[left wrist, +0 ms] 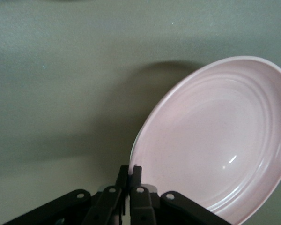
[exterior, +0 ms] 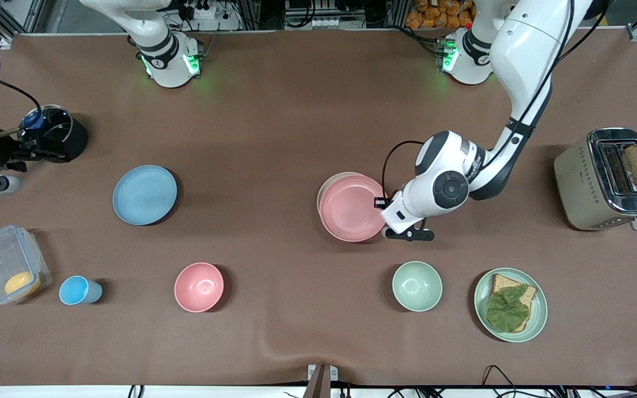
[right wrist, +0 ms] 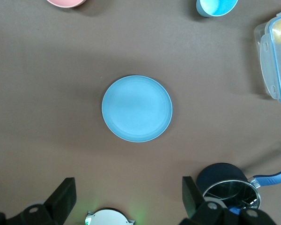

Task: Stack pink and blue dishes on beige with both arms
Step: 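Lift the pink plate with the left gripper and carry it over the beige plate, then lower the pink plate onto the beige plate and open the left gripper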

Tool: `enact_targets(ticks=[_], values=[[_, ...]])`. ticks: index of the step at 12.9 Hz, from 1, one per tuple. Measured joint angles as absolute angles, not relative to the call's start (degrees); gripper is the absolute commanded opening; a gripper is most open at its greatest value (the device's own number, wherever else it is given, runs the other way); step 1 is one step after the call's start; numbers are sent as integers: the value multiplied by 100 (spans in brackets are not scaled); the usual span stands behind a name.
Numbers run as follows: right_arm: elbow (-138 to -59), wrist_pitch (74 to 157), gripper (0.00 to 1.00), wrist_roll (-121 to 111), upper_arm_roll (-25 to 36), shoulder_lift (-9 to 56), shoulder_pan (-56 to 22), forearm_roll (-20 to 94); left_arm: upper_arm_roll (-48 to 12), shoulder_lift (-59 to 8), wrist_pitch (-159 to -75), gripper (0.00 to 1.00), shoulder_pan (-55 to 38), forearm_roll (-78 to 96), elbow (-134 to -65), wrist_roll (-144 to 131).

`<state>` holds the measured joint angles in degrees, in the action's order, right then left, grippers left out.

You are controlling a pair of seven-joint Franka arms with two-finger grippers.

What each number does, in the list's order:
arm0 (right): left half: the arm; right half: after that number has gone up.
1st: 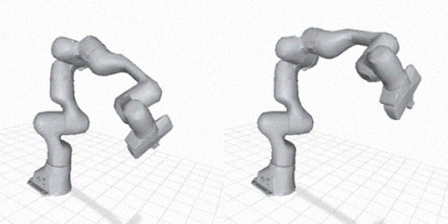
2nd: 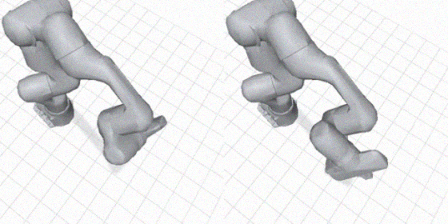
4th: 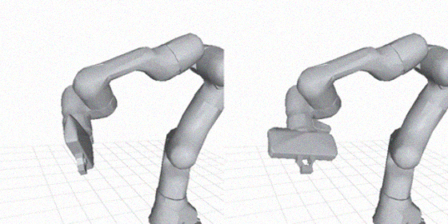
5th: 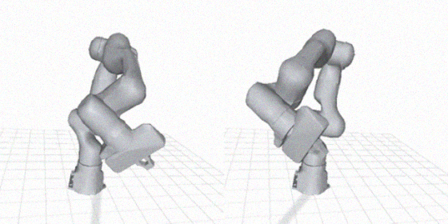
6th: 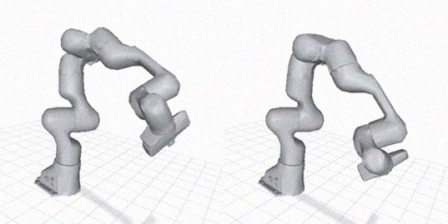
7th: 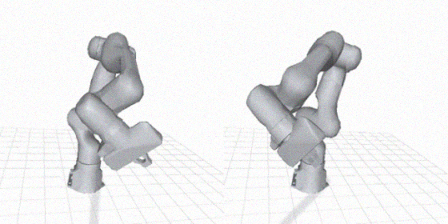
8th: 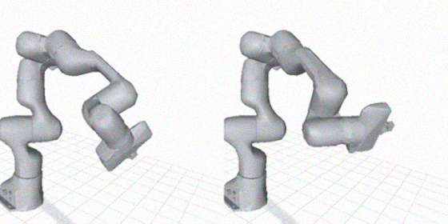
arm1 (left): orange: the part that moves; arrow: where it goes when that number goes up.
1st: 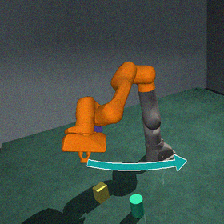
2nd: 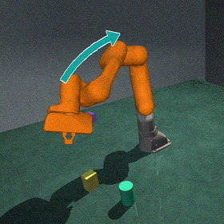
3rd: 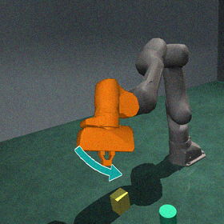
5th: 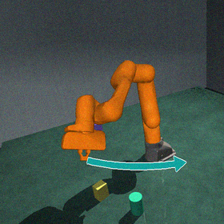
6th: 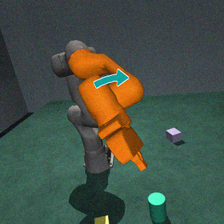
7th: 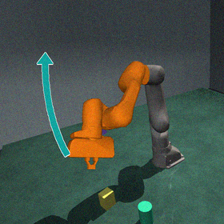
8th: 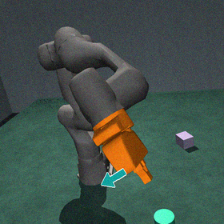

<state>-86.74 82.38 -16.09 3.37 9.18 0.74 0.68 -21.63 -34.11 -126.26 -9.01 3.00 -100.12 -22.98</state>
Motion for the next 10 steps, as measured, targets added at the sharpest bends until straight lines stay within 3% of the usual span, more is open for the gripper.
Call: enact_targets(ticks=[10], values=[[-8667, 8258, 100, -1608, 309, 922, 84, 69, -2178, -3206, -13073, 0, -941, 300, -10551, -2208]])
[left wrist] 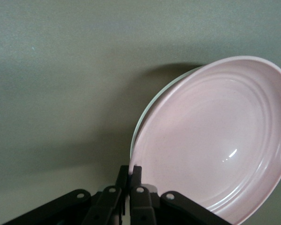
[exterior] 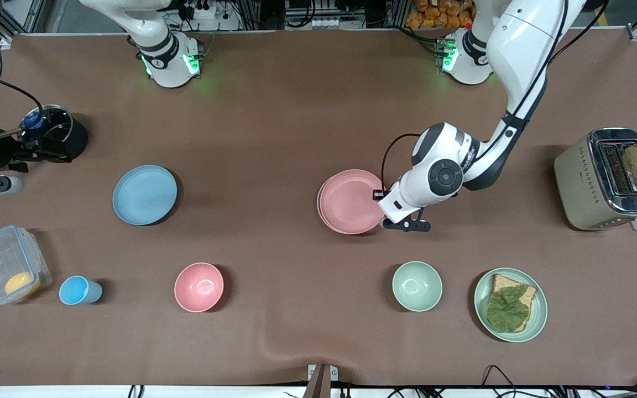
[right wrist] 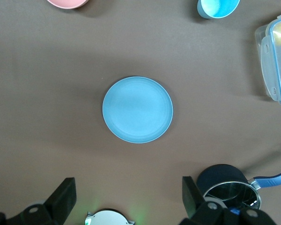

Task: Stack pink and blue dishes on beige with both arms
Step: 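Lower the pink plate onto the beige plate and open the left gripper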

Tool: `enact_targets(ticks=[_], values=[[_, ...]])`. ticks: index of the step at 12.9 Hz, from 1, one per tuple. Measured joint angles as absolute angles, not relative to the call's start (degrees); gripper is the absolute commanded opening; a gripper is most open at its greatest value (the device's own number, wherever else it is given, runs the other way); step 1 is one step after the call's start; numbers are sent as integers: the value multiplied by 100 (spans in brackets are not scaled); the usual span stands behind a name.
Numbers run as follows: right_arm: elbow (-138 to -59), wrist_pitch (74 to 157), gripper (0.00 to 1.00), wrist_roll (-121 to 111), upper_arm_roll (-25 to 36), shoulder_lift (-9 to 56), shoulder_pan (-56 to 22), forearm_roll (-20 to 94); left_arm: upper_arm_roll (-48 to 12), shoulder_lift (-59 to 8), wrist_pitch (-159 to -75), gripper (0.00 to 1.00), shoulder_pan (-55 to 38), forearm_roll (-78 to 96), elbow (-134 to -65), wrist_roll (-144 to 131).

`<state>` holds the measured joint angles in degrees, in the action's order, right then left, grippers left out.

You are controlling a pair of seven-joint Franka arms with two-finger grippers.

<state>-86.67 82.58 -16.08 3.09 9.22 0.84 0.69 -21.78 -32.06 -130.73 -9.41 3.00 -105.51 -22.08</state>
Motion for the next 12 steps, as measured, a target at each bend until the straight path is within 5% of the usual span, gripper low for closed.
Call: enact_targets(ticks=[12], values=[[-8448, 8341, 100, -1606, 328, 926, 184, 60, -2218, -3301, -13398, 0, -973, 300, -10691, -2132]])
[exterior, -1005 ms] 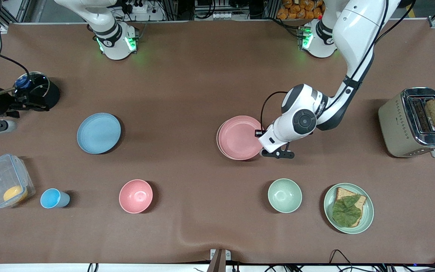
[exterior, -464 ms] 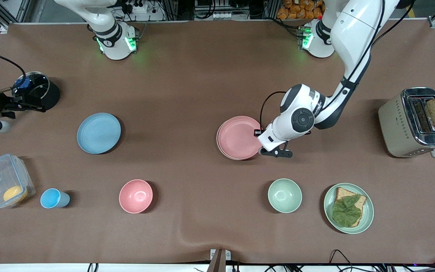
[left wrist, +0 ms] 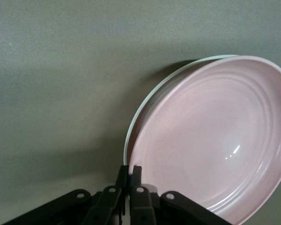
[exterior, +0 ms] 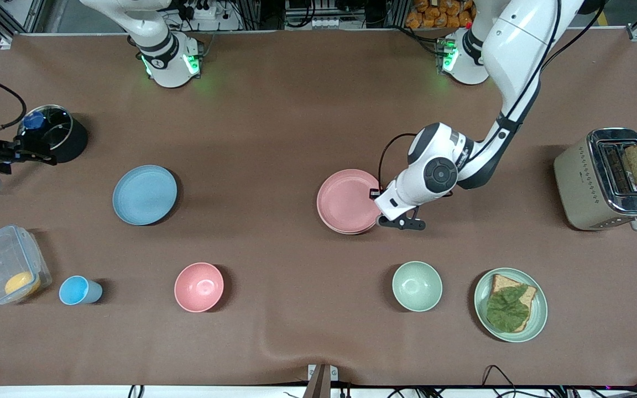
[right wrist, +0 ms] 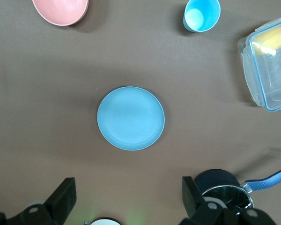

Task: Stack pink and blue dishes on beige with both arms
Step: 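Lower the pink plate onto the beige plate and open the left gripper, then retract the left gripper while the right gripper reaches the blue plate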

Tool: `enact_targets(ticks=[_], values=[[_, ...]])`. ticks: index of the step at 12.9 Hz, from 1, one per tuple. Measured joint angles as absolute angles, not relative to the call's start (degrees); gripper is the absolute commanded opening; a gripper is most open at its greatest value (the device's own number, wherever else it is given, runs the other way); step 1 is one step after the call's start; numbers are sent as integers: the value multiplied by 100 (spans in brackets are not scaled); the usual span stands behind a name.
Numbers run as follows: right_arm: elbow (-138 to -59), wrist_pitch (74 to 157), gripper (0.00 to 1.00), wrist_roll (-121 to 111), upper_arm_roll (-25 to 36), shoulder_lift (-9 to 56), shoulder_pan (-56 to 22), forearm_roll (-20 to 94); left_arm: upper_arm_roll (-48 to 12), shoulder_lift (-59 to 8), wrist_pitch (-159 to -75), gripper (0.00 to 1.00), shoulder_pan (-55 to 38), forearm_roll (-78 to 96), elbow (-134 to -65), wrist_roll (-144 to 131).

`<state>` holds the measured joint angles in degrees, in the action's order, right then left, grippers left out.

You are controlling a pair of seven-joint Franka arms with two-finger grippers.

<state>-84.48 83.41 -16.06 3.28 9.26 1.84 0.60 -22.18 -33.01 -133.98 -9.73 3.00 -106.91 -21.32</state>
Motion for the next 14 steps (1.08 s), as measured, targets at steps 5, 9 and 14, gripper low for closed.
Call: enact_targets(ticks=[5, 9, 14], values=[[-8452, 8356, 100, -1605, 303, 952, 183, 60, -2218, -3369, -13469, 100, -973, 300, -10693, -2132], [-8440, 8356, 100, -1606, 303, 947, 184, 60, -2218, -3385, -13507, 100, -965, 301, -10605, -2132], [-8437, 8359, 100, -1605, 301, 949, 185, 60, -2207, -2476, -12807, 100, -617, 300, -10212, -2132]])
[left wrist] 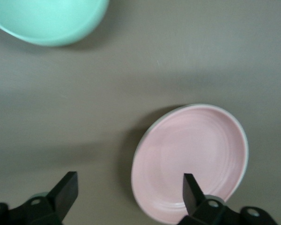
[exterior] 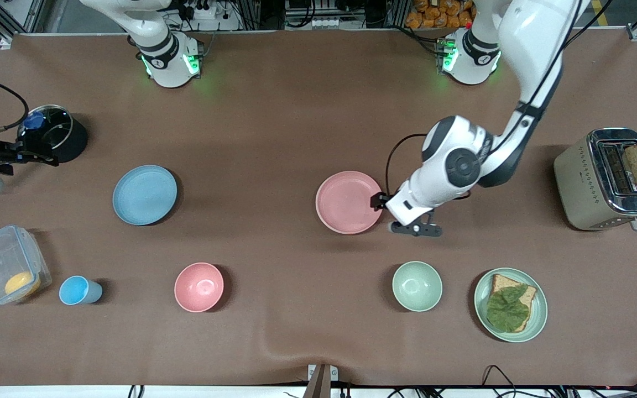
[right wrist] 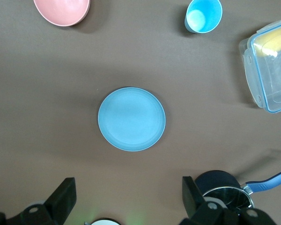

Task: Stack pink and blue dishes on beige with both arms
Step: 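Retract the left gripper while the right gripper reaches the blue plate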

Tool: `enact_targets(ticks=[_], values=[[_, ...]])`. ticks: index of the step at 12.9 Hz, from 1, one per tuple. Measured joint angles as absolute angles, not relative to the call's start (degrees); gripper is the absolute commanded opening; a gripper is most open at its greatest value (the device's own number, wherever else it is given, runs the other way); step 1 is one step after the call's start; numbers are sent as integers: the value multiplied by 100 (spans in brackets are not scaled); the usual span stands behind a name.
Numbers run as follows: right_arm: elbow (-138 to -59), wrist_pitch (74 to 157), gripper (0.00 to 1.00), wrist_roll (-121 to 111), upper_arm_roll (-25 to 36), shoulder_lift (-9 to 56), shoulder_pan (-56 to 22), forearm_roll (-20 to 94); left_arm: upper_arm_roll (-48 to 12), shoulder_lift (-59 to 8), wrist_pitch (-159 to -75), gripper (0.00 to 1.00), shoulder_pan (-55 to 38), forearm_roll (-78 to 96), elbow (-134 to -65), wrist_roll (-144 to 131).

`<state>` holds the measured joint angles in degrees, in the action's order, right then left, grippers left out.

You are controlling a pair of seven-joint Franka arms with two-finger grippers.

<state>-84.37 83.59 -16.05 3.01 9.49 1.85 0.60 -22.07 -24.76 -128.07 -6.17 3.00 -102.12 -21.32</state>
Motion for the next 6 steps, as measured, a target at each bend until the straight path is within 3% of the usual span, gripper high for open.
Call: enact_targets(ticks=[6], values=[[-8547, 8665, 100, -1599, 298, 1359, 212, 68, -2148, -811, -10907, 100, 337, 51, -9908, -1920]])
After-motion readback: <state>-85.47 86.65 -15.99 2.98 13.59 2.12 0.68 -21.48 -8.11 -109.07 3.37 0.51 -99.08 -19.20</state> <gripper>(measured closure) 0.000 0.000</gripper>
